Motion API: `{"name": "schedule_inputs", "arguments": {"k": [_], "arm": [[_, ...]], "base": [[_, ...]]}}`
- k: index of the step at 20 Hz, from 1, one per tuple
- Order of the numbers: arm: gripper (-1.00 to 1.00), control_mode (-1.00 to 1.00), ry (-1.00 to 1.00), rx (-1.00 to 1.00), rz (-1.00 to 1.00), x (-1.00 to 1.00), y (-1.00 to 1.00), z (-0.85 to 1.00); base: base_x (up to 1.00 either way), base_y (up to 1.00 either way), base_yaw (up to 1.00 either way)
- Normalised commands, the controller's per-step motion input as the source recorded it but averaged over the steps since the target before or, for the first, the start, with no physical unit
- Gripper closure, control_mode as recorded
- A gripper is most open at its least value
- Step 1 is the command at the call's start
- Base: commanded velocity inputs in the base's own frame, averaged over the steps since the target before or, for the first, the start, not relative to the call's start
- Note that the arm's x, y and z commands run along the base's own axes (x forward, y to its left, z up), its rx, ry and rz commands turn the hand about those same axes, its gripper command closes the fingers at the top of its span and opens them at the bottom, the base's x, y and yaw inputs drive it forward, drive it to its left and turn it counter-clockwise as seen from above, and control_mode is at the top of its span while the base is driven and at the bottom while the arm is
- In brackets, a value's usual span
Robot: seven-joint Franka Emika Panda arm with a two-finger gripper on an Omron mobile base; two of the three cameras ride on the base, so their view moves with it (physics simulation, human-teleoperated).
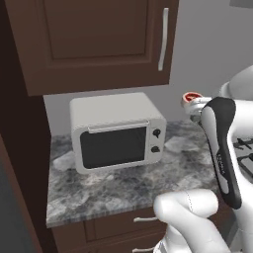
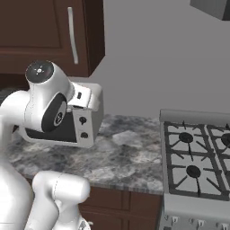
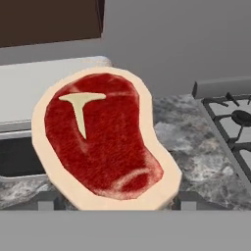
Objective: Open the fridge, remove the pear, carrot, and steak, and place them on any counter.
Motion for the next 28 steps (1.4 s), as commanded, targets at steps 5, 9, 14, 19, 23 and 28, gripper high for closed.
{"name": "schedule_inputs", "arguments": {"k": [5,9,14,19,23,28], "arm": [[1.00,-1.00,0.19,-0.01,-0.03,0.28,-0.56,-0.53],[1.00,-1.00,0.17,-0.09,-0.03,0.43,-0.57,-0.80],[1.00,-1.00,0.20,-0.02,0.00,0.51,-0.65,-0.77],[1.00,-1.00,0.20,0.00,0.00,0.52,-0.60,-0.77],[1.00,-1.00,0.11,0.00,0.00,0.48,-0.36,-0.86],[1.00,-1.00,0.00,0.00,0.00,0.47,-0.17,-0.92]], "base": [[0.00,0.00,0.00],[0.00,0.00,0.00],[0.00,0.00,0.00],[0.00,0.00,0.00],[0.00,0.00,0.00],[0.00,0.00,0.00]]}}
